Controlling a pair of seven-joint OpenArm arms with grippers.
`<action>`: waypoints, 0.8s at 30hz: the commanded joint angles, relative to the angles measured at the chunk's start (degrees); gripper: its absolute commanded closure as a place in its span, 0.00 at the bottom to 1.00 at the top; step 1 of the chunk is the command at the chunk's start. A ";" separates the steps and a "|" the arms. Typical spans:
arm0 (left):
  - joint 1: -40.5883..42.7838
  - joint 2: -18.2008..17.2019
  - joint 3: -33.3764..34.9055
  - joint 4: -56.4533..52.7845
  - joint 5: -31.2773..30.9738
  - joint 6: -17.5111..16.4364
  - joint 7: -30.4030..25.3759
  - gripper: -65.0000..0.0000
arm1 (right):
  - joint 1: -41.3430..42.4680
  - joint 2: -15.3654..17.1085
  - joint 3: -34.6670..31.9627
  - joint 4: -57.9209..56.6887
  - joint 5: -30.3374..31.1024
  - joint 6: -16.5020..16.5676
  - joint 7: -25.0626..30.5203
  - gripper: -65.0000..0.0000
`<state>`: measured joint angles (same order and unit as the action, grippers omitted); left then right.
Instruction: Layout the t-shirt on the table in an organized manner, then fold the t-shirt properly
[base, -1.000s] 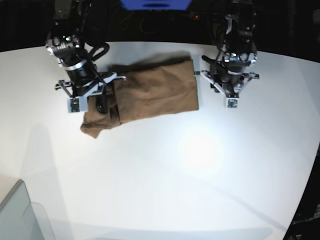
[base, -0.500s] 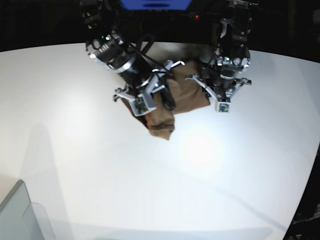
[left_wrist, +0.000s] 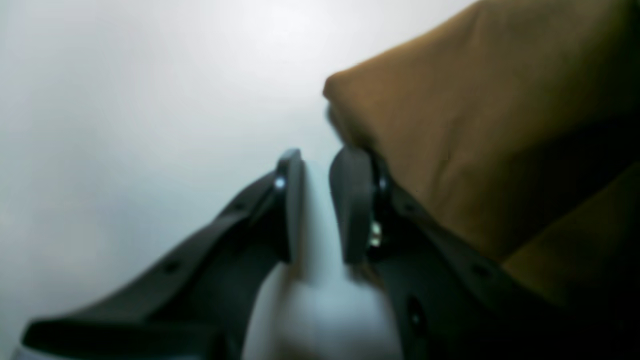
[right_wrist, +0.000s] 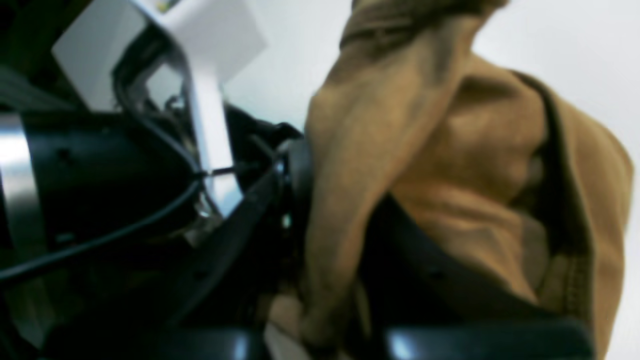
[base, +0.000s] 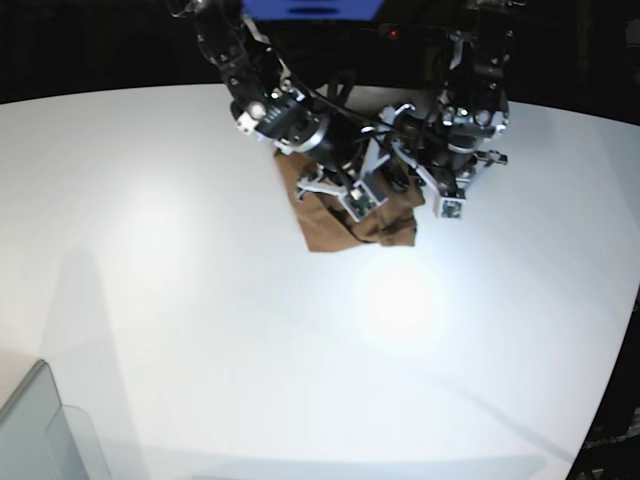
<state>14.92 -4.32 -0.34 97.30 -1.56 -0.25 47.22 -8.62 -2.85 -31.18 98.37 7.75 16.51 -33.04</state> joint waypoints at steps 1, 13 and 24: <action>0.25 -0.47 -0.58 1.47 0.64 0.12 1.09 0.78 | 1.11 -0.36 -0.60 0.40 0.56 0.15 1.26 1.00; 2.09 -1.27 -16.23 5.34 0.38 -0.06 1.09 0.78 | 1.19 0.26 -1.04 -0.83 0.56 0.23 1.26 0.63; 3.68 -1.27 -24.14 7.89 0.38 -0.14 1.09 0.78 | -1.80 1.84 -1.04 7.79 0.56 0.23 1.52 0.43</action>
<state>18.76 -5.04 -24.21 104.16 -1.43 -0.47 49.15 -10.44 -0.86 -32.05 105.01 7.64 16.43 -32.82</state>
